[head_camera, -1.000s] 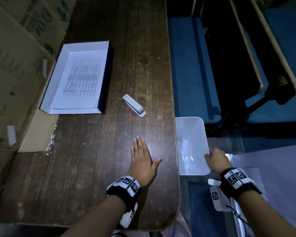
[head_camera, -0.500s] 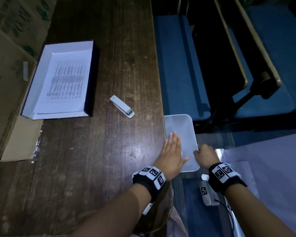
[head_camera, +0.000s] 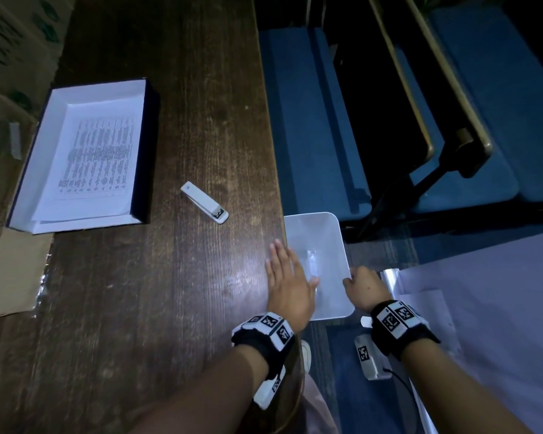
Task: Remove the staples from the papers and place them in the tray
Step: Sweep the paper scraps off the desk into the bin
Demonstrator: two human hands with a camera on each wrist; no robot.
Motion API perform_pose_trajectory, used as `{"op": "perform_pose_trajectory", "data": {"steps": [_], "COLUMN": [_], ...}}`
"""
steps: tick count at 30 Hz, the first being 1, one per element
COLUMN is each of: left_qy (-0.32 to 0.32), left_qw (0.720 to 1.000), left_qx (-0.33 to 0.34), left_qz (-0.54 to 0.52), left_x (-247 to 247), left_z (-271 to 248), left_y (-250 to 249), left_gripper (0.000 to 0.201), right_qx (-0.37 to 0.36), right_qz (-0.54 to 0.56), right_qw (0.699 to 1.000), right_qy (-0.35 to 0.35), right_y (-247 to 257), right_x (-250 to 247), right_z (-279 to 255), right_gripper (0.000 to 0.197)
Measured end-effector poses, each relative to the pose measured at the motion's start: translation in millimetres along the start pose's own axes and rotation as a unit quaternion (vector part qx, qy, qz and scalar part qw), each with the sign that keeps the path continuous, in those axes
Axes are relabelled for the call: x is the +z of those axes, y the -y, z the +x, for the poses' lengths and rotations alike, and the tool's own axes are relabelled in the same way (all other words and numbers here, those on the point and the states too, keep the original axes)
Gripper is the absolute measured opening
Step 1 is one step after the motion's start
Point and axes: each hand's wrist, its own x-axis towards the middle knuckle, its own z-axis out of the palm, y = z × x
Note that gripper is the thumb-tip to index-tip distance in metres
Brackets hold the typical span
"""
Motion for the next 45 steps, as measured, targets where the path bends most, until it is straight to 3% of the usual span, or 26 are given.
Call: {"op": "perform_pose_trajectory", "data": {"steps": [2,6,8,11,13,16,20,24,27,29,32,36,38,41,43,45], "left_qy": [0.035,0.167,0.129,0.026,-0.022,-0.072,-0.129,-0.114,-0.112,-0.089,-0.068,-0.128,-0.135,-0.084,-0.03,-0.024], "left_qw": [0.998,0.971,0.97,0.969,0.967,0.969,0.982,0.991,0.992,0.995,0.996,0.987,0.988,0.996,0.998,0.998], "left_qx": [0.046,0.155,0.167,0.142,0.131,0.117,0.087,0.066,0.032,0.009,0.027,0.083,0.07,0.009,-0.008,0.003], "left_qz": [0.0,-0.079,-0.124,-0.2,-0.215,-0.204,-0.103,0.016,0.044,0.044,0.042,0.054,0.021,-0.023,-0.052,-0.057], "left_x": [5,-3,-14,-34,-45,-58,-64,-68,-74,-80,-89,-81,-76,-57,-41,-42], "left_z": [6,16,20,23,27,30,22,12,11,10,13,21,24,30,34,37], "left_y": [-12,-26,-18,6,26,56,98,120,124,130,134,140,147,193,230,234], "left_gripper": [0.075,0.067,0.047,0.071,0.07,0.056,0.041,0.062,0.067,0.076,0.084,0.078,0.076,0.088,0.099,0.096], "right_qx": [-0.004,-0.004,0.006,0.016,0.021,0.029,0.069,0.085,0.091,0.104,0.121,0.128,0.137,0.148,0.149,0.147], "right_qz": [0.004,0.016,0.017,0.033,0.038,0.034,0.039,0.046,0.03,0.025,0.016,0.009,0.01,0.006,0.008,0.02], "right_qw": [1.0,1.0,1.0,0.999,0.999,0.999,0.997,0.995,0.995,0.993,0.991,0.991,0.989,0.987,0.986,0.985], "right_qy": [-0.004,0.0,-0.005,0.005,0.007,0.005,0.015,0.032,0.039,0.04,0.048,0.05,0.051,0.065,0.079,0.086], "right_y": [-1,-4,-7,-10,-16,-27,-45,-69,-81,-86,-96,-108,-111,-118,-124,-132], "right_x": [-1,-1,0,4,9,19,39,78,107,123,148,181,194,210,217,224], "right_z": [1,5,9,17,24,38,68,121,157,177,209,245,256,265,267,271], "right_gripper": [0.02,0.023,0.027,0.018,0.021,0.021,0.024,0.026,0.026,0.029,0.031,0.029,0.028,0.03,0.031,0.032]}}
